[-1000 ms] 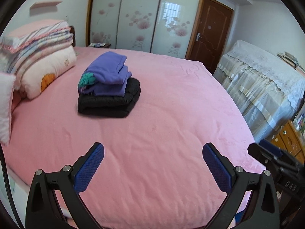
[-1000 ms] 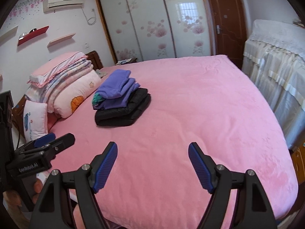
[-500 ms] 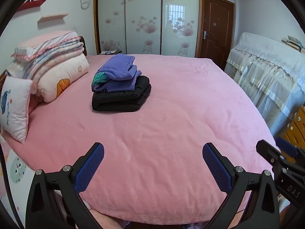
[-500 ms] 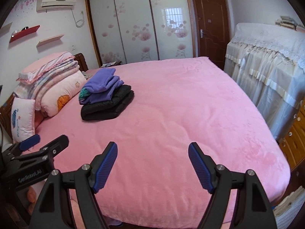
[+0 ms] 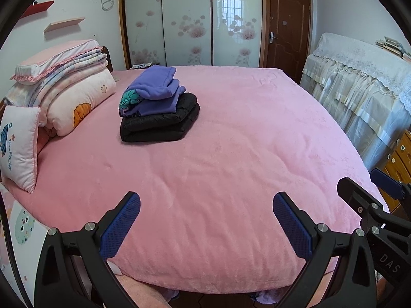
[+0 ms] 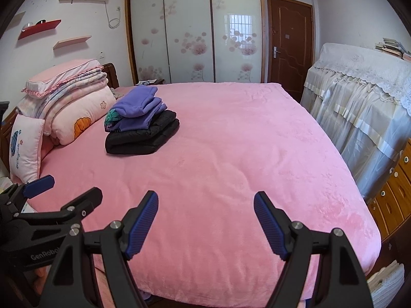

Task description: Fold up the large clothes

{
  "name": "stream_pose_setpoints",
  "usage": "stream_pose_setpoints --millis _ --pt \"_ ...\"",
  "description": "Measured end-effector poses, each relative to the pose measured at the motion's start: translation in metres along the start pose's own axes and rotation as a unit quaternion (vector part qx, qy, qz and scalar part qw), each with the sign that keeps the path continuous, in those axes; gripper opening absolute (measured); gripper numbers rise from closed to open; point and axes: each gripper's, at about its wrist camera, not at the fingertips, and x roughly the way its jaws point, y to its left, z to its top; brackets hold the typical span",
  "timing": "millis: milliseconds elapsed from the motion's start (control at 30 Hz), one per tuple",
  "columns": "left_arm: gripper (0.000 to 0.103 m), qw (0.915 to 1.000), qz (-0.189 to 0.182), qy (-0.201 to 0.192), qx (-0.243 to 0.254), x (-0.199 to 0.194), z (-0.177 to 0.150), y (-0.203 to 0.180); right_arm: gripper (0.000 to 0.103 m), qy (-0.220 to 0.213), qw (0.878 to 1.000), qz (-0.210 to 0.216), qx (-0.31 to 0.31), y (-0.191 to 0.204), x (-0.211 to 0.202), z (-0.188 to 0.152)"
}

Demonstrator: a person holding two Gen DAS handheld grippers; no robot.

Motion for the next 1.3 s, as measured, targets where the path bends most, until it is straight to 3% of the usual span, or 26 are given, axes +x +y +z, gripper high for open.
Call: stream_pose_setpoints --millis 1300 --pt "0.099 0.9995 0.010 0.021 -0.020 0.0059 -0.0079 0.0001 0.077 0.007 1.000 0.005 -0.001 -0.0001 0.0043 -0.0047"
